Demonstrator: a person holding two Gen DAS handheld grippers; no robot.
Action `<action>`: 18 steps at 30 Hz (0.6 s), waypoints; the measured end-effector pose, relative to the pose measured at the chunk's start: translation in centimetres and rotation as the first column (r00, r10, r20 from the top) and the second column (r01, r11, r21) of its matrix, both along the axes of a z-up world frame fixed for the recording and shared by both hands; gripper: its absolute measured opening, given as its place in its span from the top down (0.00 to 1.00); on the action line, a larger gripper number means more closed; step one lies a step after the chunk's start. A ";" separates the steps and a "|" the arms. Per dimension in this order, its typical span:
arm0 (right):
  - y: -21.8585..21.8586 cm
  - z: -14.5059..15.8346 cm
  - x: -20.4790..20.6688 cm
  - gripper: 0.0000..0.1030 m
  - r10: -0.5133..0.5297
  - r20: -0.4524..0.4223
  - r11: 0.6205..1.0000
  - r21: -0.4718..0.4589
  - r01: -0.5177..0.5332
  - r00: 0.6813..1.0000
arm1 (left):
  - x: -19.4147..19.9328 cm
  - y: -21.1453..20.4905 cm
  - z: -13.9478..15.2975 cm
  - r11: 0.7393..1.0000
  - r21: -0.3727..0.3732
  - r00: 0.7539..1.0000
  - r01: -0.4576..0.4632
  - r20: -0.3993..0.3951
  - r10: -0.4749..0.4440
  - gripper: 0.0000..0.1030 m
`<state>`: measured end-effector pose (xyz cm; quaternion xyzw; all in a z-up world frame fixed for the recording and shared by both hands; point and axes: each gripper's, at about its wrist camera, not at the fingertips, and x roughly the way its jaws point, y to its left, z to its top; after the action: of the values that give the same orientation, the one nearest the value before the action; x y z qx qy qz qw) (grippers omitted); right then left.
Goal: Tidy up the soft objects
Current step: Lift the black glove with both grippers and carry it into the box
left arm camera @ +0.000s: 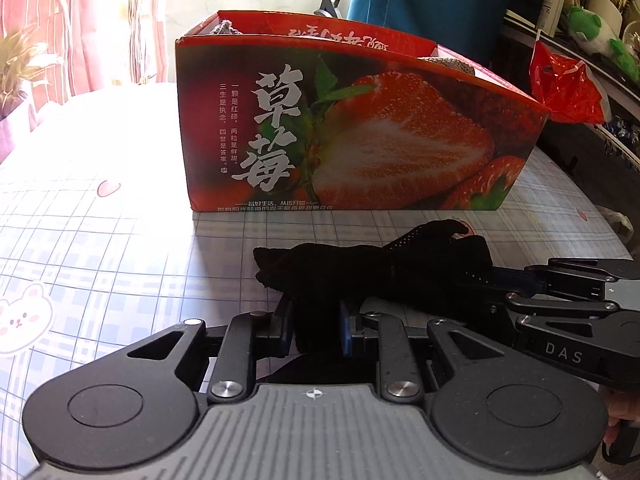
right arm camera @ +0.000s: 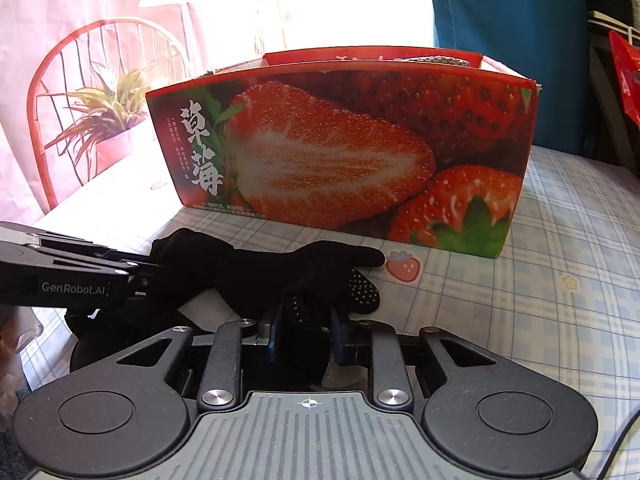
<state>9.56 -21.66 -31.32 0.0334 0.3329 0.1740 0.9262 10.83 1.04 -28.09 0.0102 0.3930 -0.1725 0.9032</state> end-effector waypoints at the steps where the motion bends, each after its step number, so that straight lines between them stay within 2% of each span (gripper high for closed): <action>1: 0.0 0.2 0.0 0.84 -0.001 0.012 1.000 0.007 0.001 1.000 | 0.1 0.2 0.3 1.000 -0.006 1.000 -0.007 -0.002 0.006 0.82; 4: -0.4 1.5 -0.4 0.84 0.007 0.089 0.999 0.049 -0.011 0.996 | -0.2 1.0 2.5 0.999 -0.049 0.998 -0.023 0.057 0.025 0.83; 10: -1.1 6.0 -1.0 0.84 0.016 0.218 0.994 0.104 -0.040 0.976 | -1.7 2.0 8.0 0.997 -0.082 0.979 0.012 0.204 0.005 0.83; 18: -2.4 12.0 1.0 0.84 0.010 0.281 0.990 0.133 -0.049 0.960 | 0.3 1.6 13.6 0.994 -0.100 0.964 0.053 0.265 -0.025 0.83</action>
<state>10.59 -24.07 -19.33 0.0679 0.1861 0.2135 0.9566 11.10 2.62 -14.50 -0.0072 0.2594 -0.2079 0.9431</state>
